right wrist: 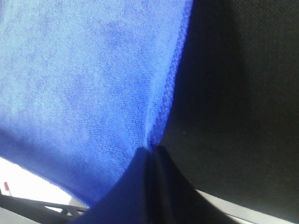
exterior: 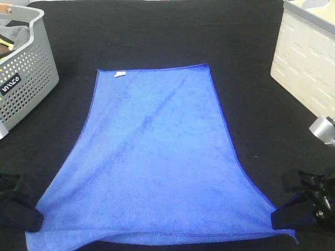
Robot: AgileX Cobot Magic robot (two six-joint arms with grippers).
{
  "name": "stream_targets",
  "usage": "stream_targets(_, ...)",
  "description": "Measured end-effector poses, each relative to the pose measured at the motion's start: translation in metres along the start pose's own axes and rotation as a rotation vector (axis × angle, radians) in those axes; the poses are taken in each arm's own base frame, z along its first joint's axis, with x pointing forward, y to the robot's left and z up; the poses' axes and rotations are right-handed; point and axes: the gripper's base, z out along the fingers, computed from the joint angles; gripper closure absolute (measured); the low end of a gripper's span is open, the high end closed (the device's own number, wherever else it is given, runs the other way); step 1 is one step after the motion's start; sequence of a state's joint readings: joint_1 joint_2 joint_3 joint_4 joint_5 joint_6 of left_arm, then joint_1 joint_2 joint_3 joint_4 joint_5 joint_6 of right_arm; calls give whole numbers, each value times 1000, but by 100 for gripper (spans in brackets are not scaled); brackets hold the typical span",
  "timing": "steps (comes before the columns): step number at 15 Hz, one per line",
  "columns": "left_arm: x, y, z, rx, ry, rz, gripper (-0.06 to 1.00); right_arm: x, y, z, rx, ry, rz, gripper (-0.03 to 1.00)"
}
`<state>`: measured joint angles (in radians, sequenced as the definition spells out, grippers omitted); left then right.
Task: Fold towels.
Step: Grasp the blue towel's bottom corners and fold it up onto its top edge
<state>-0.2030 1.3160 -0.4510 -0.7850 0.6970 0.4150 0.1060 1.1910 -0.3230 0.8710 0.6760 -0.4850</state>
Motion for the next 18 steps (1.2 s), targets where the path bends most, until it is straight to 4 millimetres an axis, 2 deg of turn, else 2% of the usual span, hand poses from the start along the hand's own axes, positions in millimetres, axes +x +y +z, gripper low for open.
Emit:
stream_targets(2,-8,1,-2,-28,-72,-21,94,-15,5,-4,7,-23,-36,97)
stream_targets(5,-41,-7,-8,-34,-167,-19,94,-64,18,-5,14,-42,-90,97)
stream_targets(6,-55,-9,-6,-33,-175,-18,94,-84,23,-4,10,-40,-109,97)
stream_targets(7,-80,-14,-4,-29,-190,-11,94,-120,32,-2,-3,-56,-137,97)
stream_targets(10,-133,-14,6,-29,-222,-22,94,-184,46,8,-26,-76,-180,97)
stream_targets(11,-133,-14,6,-29,-222,-22,94,-184,46,8,-26,-76,-180,97)
stream_targets(13,-169,-11,8,-27,-266,-26,94,-224,54,15,-40,-97,-202,97)
stream_targets(16,-218,-11,16,-32,-338,6,94,-277,55,33,-19,-128,-228,97)
stream_targets(18,-245,-10,22,-40,-404,12,94,-303,50,51,-1,-144,-238,97)
